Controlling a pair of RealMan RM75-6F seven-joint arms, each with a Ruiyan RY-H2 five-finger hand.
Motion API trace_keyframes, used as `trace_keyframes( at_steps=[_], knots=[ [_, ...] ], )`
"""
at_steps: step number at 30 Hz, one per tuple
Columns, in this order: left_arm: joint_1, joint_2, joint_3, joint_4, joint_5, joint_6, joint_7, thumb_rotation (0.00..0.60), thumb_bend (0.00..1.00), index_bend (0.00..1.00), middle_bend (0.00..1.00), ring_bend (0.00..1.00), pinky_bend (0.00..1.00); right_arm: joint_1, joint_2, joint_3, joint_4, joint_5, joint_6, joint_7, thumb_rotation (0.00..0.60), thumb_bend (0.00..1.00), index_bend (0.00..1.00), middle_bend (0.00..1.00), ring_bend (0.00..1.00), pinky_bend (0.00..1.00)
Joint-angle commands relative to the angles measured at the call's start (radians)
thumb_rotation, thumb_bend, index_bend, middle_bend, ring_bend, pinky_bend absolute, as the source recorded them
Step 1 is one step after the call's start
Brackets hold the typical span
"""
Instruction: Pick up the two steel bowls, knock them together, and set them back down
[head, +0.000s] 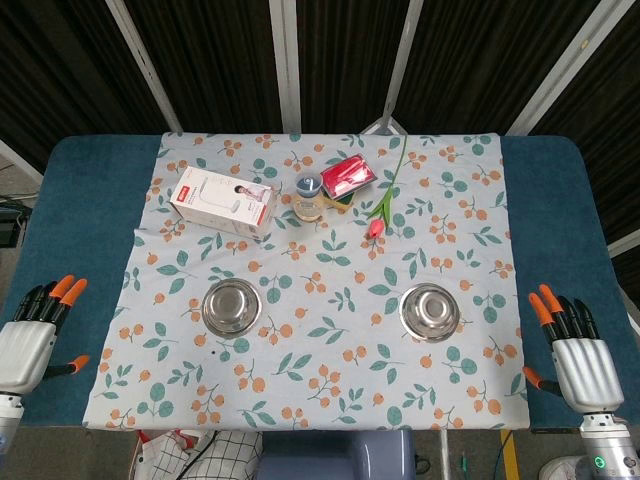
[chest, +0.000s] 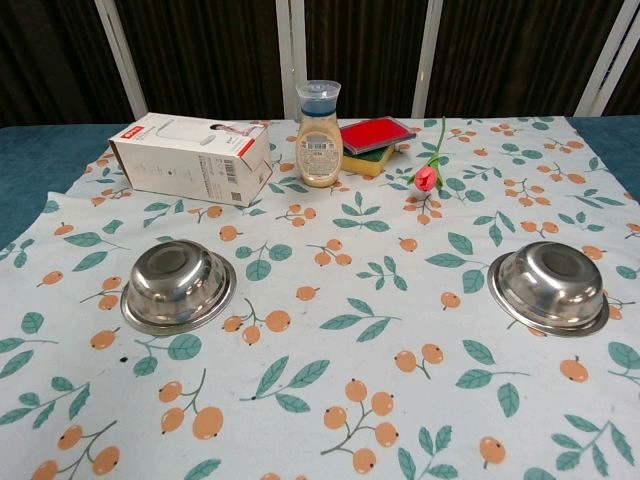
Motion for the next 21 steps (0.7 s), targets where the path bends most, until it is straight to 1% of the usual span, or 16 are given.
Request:
trace_keyframes(
  at_steps=[1,8,12,16,19,21],
  knots=[
    [0.0,-0.002,0.002,-0.002,0.0,-0.003,0.005,0.6,0.04,0.0,0.0,0.0,0.0,0.001,0.001,0.002,0.0,0.001,-0.002,0.003,0.6,0.16,0.0,0.0,0.0,0.0],
    [-0.021,-0.022,0.01,-0.019,0.023,-0.032,0.022,0.6,0.04,0.0,0.0,0.0,0.0,-0.002,0.011,-0.003,-0.004,-0.015,0.008,0.024,0.6,0.16,0.0,0.0,0.0,0.0],
    [-0.073,-0.046,0.001,-0.031,0.017,-0.114,0.036,0.6,0.04,0.0,0.0,0.0,0.0,-0.006,0.022,-0.003,-0.008,-0.016,0.015,0.046,0.6,0.16,0.0,0.0,0.0,0.0],
    [-0.188,-0.108,-0.058,-0.064,-0.089,-0.296,0.156,0.6,0.05,0.0,0.0,0.0,0.0,-0.004,0.036,-0.007,-0.014,-0.013,0.001,0.068,0.6,0.16,0.0,0.0,0.0,0.0],
    [-0.248,-0.148,-0.088,-0.088,-0.145,-0.374,0.211,0.6,0.05,0.0,0.0,0.0,0.0,-0.001,0.041,-0.009,-0.014,-0.012,-0.007,0.078,0.6,0.16,0.0,0.0,0.0,0.0],
    [-0.279,-0.173,-0.107,-0.097,-0.176,-0.404,0.257,0.6,0.05,0.0,0.0,0.0,0.0,0.0,0.044,-0.01,-0.014,-0.012,-0.012,0.087,0.6,0.16,0.0,0.0,0.0,0.0]
  ],
)
